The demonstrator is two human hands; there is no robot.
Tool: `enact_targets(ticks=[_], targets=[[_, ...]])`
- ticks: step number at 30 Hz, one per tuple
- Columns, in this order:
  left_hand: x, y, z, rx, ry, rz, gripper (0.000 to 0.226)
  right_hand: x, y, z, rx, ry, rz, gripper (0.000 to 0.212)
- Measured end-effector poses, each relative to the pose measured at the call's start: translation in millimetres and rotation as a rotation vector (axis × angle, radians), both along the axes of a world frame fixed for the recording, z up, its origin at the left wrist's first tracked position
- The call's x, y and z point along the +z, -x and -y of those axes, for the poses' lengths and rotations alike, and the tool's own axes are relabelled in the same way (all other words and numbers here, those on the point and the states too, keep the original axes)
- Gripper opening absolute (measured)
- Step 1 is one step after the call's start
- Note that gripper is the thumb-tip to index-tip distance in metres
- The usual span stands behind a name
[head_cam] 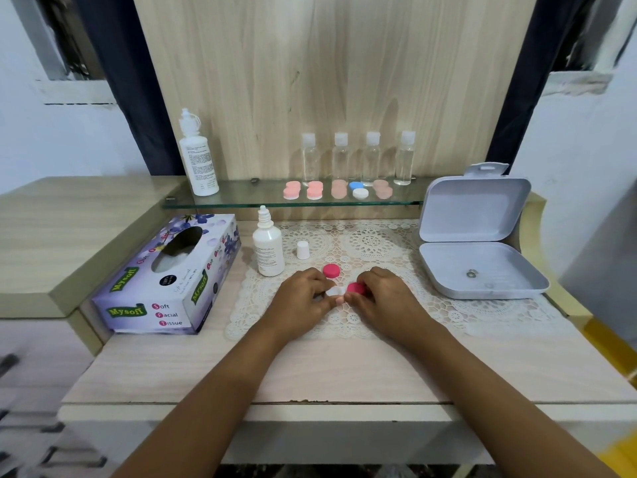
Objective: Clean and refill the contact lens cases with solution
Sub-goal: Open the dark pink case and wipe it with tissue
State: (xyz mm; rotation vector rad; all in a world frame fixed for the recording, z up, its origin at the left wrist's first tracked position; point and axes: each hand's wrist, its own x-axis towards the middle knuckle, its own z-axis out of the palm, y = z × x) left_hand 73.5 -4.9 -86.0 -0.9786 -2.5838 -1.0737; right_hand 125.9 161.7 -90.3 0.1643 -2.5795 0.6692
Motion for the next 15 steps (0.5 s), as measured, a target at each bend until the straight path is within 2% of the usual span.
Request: enact_targets(ticks=[10, 15], targets=[[-1.1, 1.1, 0.2, -0.012, 0.017, -0.011, 0.034, 2.8, 3.0, -3.5, 0.103, -0.054, -0.023, 0.019], [-1.5, 1.9, -0.1, -0.002, 0.014, -0.012, 0.036, 5.4, 3.4, -5.6, 0.090, -0.108, 0.031, 0.026]])
